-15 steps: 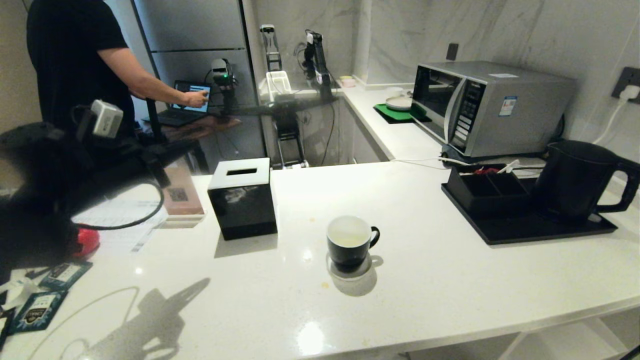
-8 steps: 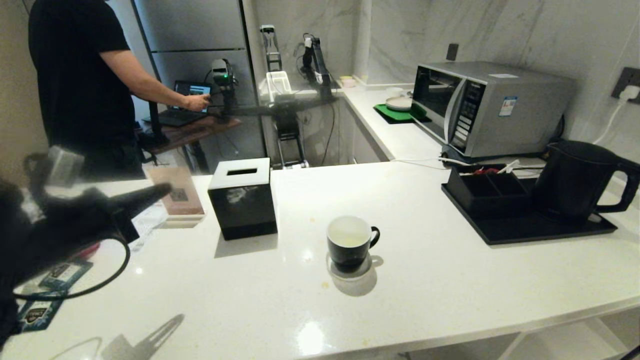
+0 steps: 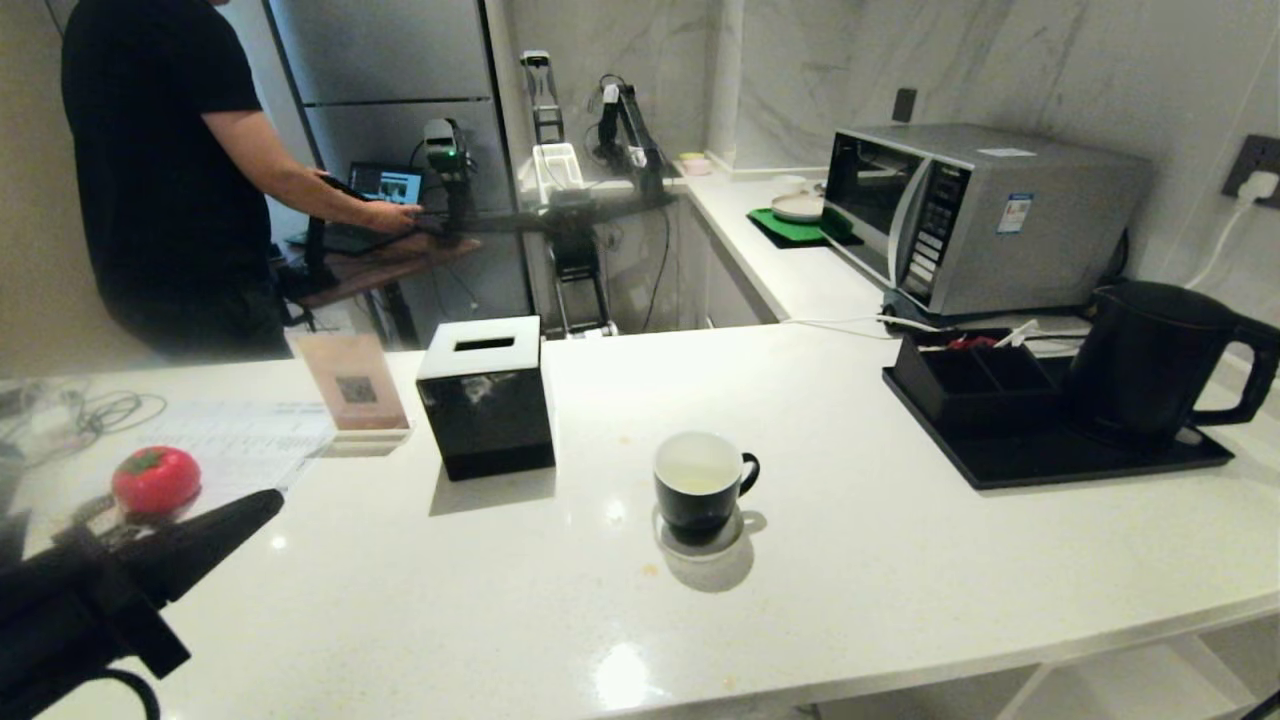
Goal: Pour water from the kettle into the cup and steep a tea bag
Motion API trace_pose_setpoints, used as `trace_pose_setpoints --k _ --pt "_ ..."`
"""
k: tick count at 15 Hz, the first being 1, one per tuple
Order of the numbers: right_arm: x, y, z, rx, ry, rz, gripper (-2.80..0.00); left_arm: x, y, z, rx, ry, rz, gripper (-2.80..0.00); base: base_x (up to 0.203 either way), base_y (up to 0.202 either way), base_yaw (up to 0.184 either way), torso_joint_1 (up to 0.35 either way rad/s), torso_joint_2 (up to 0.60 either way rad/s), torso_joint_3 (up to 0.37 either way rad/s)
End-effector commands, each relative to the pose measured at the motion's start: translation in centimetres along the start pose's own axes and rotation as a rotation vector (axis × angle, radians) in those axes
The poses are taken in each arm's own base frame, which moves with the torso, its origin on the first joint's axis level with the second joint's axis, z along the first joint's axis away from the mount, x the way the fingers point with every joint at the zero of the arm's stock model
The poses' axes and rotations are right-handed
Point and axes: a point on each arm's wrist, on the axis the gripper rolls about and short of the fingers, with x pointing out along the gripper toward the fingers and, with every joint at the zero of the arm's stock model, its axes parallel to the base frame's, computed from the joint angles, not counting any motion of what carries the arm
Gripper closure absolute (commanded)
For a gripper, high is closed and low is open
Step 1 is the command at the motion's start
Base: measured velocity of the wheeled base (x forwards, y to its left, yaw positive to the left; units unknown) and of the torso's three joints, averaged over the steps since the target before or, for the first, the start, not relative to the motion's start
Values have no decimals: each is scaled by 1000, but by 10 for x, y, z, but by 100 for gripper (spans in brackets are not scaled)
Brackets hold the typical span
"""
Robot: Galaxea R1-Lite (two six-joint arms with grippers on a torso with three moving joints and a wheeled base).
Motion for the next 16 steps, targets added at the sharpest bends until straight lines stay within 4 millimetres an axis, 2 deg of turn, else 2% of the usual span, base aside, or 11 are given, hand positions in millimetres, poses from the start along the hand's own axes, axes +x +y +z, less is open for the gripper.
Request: trace_pose_setpoints --k 1,4,7,10,11,13,16 --pt "0 0 0 0 -1 0 0 -25 -24 6 60 -76 -8 0 0 0 0 0 0 0" --pt "0 0 0 0 -1 0 0 -53 -49 -1 70 -102 16 0 0 0 0 0 0 0" --pt "0 0 0 0 -1 0 0 -80 -69 -15 50 -88 155 0 0 0 0 0 0 0" --pt "0 0 0 0 -1 0 0 -93 -67 -28 135 -76 545 0 0 0 0 0 0 0" --pt "0 0 0 0 1 0 0 -98 -68 -34 180 -81 610 0 0 0 0 0 0 0" --pt "0 0 0 0 -1 0 0 -101 -66 -50 283 -32 642 0 0 0 0 0 0 0" --pt "0 0 0 0 0 0 0 -101 -65 -58 279 44 618 0 0 0 0 0 0 0"
